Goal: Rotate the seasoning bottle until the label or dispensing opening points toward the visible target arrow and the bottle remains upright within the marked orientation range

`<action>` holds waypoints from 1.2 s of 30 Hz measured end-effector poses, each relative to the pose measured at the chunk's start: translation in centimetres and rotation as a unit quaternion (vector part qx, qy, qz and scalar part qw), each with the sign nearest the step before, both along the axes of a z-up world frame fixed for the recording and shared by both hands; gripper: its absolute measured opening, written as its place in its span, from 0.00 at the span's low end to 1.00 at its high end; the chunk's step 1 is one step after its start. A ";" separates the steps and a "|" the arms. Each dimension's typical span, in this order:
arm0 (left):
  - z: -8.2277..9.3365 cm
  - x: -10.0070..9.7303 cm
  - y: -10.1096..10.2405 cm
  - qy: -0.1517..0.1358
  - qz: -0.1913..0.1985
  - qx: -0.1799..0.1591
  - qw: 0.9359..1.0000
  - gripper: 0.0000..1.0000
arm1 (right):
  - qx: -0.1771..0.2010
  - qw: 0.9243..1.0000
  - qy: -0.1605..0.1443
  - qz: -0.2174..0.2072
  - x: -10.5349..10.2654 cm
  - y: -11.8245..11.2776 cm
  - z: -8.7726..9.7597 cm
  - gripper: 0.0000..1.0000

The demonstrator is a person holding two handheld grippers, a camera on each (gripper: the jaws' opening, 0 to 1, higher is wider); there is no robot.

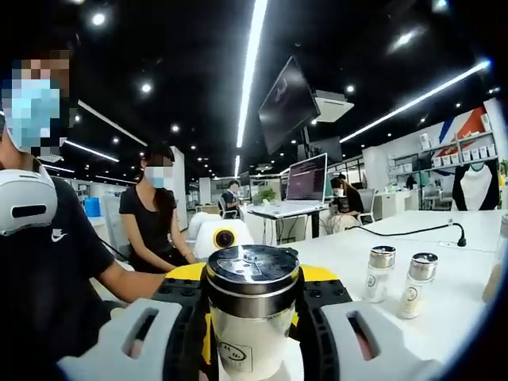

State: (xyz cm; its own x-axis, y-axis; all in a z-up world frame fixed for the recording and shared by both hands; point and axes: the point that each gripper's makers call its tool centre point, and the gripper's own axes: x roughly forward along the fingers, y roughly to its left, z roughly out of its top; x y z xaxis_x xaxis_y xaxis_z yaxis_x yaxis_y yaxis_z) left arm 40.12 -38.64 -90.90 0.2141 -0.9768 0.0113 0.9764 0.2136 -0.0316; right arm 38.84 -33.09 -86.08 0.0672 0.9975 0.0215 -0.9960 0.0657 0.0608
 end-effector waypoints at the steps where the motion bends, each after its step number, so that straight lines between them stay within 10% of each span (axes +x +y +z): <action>1: 0.0 0.2 0.0 0.005 0.001 -0.003 1.000 0.43 | 0.001 1.000 0.008 -0.008 0.3 0.0 0.0 0.41; 10: 0.1 2.1 0.8 0.000 0.053 -0.021 0.998 0.42 | -0.001 0.996 -0.010 -0.086 2.3 0.1 -0.2 0.40; 16: -0.4 4.0 0.7 -0.011 0.117 -0.001 0.993 0.42 | -0.002 0.983 -0.019 -0.181 4.6 -0.2 -0.6 0.40; 36: -1.2 5.2 -0.4 -0.012 0.185 0.003 0.983 0.46 | 0.052 0.950 -0.029 -0.307 6.8 -1.4 0.3 0.40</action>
State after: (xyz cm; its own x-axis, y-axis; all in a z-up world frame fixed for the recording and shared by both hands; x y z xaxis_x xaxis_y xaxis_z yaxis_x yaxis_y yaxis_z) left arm 45.29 -39.05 -92.07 0.5547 -0.8319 0.0148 0.8320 0.5547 -0.0072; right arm 45.60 -34.50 -85.83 0.6310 0.7634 0.1383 -0.7740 0.6316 0.0453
